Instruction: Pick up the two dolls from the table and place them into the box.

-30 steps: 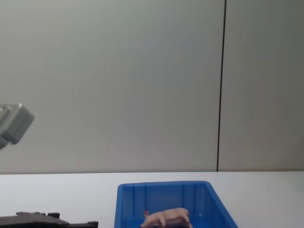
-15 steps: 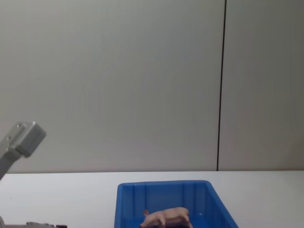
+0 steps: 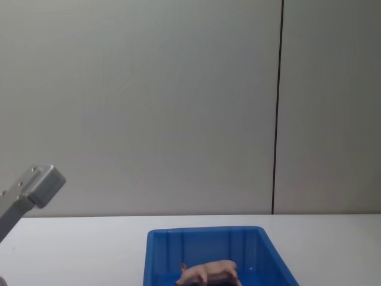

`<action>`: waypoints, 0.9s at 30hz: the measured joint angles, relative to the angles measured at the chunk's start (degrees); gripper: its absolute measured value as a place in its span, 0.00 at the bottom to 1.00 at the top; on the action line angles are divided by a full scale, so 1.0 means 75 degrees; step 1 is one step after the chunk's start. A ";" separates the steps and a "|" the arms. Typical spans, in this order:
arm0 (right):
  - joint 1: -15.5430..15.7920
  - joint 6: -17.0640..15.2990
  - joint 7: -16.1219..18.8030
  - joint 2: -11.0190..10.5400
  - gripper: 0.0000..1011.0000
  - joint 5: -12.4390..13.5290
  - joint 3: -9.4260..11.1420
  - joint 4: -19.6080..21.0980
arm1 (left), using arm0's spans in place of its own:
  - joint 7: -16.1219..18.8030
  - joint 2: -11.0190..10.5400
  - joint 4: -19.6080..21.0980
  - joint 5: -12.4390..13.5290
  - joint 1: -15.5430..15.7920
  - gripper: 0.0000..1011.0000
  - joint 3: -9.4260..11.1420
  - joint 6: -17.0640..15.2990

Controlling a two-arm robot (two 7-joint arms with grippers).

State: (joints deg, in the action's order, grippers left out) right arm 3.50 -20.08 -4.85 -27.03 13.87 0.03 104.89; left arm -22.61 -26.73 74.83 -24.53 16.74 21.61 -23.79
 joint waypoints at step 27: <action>0.0006 0.0001 -0.0006 -0.0002 0.99 -0.0001 0.0003 -0.0001 | 0.0787 -0.0200 0.0824 -0.0138 -0.0303 0.47 -0.0108 0.0051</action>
State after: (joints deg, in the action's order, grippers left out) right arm 3.54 -20.08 -4.89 -27.05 13.86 0.05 104.88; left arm -16.71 -28.23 81.02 -25.56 14.47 20.80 -23.40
